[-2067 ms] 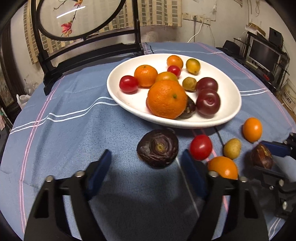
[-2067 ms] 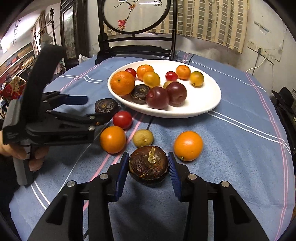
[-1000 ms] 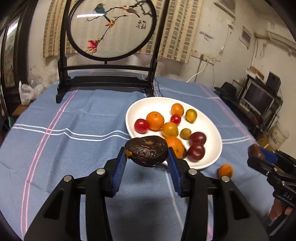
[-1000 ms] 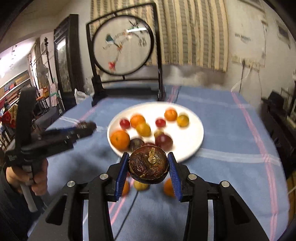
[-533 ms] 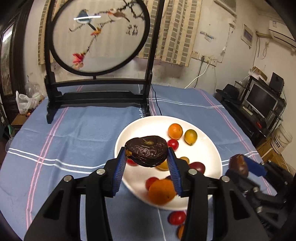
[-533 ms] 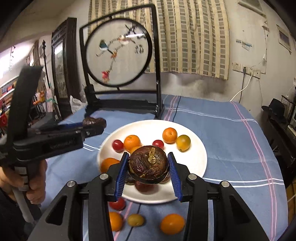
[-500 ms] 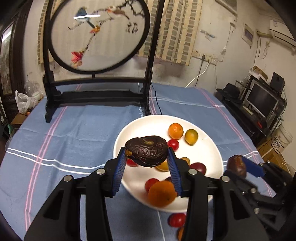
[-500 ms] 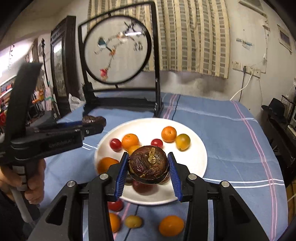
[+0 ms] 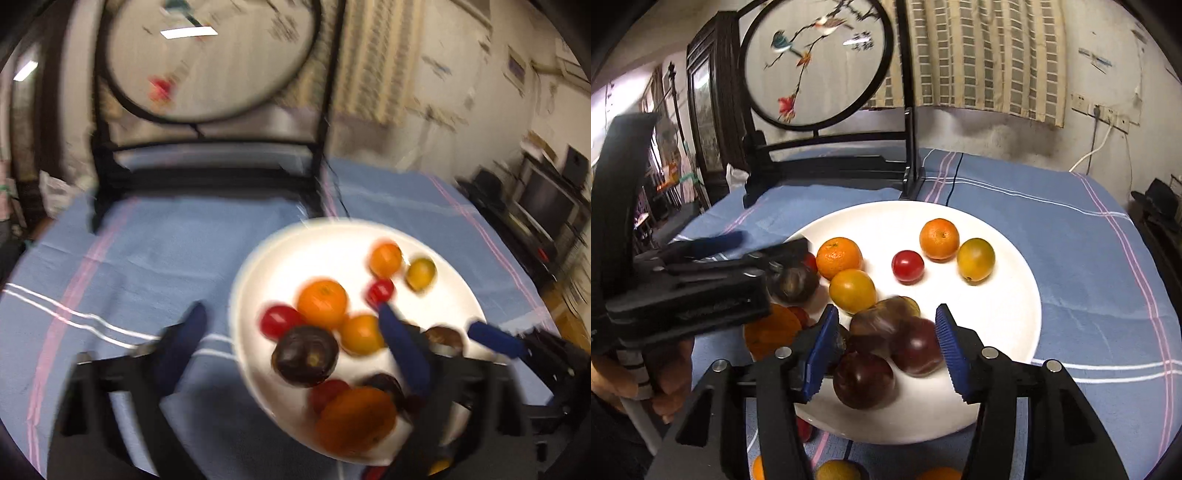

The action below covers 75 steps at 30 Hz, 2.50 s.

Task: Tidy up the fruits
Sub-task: 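Carry both mangosteens over the plate and release them from both tools, then grasp a large orange with the right tool while the left tool grasps a mandarin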

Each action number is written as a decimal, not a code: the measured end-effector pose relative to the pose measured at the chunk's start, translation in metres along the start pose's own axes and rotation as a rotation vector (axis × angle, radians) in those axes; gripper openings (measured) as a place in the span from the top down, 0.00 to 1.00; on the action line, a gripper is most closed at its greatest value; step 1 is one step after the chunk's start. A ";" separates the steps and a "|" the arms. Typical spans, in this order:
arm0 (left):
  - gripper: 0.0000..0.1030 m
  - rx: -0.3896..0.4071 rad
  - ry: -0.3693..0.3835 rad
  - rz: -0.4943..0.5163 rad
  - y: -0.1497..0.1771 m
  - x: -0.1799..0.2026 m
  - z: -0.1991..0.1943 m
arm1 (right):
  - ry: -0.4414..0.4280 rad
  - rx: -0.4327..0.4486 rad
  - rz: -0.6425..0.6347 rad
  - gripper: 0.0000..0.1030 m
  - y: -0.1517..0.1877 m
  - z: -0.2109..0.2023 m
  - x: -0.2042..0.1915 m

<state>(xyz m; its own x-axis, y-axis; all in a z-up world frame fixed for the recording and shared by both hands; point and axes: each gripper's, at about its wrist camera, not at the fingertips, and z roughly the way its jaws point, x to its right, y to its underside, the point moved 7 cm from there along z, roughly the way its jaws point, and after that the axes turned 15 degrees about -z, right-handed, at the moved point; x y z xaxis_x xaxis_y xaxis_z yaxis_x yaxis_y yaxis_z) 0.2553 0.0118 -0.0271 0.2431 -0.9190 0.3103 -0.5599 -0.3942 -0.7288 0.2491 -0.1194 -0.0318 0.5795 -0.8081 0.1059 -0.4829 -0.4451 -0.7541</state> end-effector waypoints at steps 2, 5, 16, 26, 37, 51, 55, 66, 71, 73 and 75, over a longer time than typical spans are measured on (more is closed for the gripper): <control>0.09 -0.008 0.029 -0.023 -0.006 -0.001 -0.007 | 0.000 0.012 0.019 0.47 0.001 -0.007 0.005; 0.09 -0.006 0.037 -0.032 -0.009 -0.001 -0.014 | 0.006 0.031 0.052 0.47 0.007 -0.021 0.013; 0.09 -0.016 0.046 0.024 0.020 0.005 -0.049 | 0.036 0.022 0.161 0.42 0.055 -0.057 0.024; 0.08 -0.059 0.074 0.049 0.071 -0.003 -0.081 | 0.077 -0.071 0.107 0.42 0.090 -0.061 0.010; 0.08 -0.122 0.078 0.080 0.092 -0.003 -0.075 | 0.038 -0.168 0.103 0.63 0.102 -0.038 -0.003; 0.08 -0.222 0.171 0.238 0.133 0.037 -0.082 | 0.013 -0.098 0.174 0.63 0.097 -0.061 0.016; 0.25 -0.277 0.184 0.283 0.151 0.045 -0.077 | 0.004 -0.077 0.179 0.63 0.094 -0.066 0.018; 0.66 -0.353 0.162 0.279 0.161 0.040 -0.053 | -0.017 -0.075 0.154 0.63 0.092 -0.066 0.010; 0.66 -0.278 0.184 0.281 0.146 0.045 -0.072 | -0.013 -0.052 0.161 0.63 0.089 -0.070 0.010; 0.66 -0.251 0.197 0.270 0.138 0.046 -0.082 | -0.020 -0.038 0.149 0.63 0.087 -0.072 0.007; 0.66 -0.226 0.205 0.259 0.128 0.047 -0.090 | -0.036 -0.030 0.155 0.63 0.086 -0.073 0.005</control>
<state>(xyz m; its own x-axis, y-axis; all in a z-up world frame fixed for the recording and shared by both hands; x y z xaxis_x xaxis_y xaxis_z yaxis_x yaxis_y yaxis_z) 0.1237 -0.0820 -0.0505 -0.0798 -0.9607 0.2659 -0.7473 -0.1188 -0.6538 0.1623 -0.1900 -0.0492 0.5198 -0.8536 -0.0339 -0.5875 -0.3283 -0.7397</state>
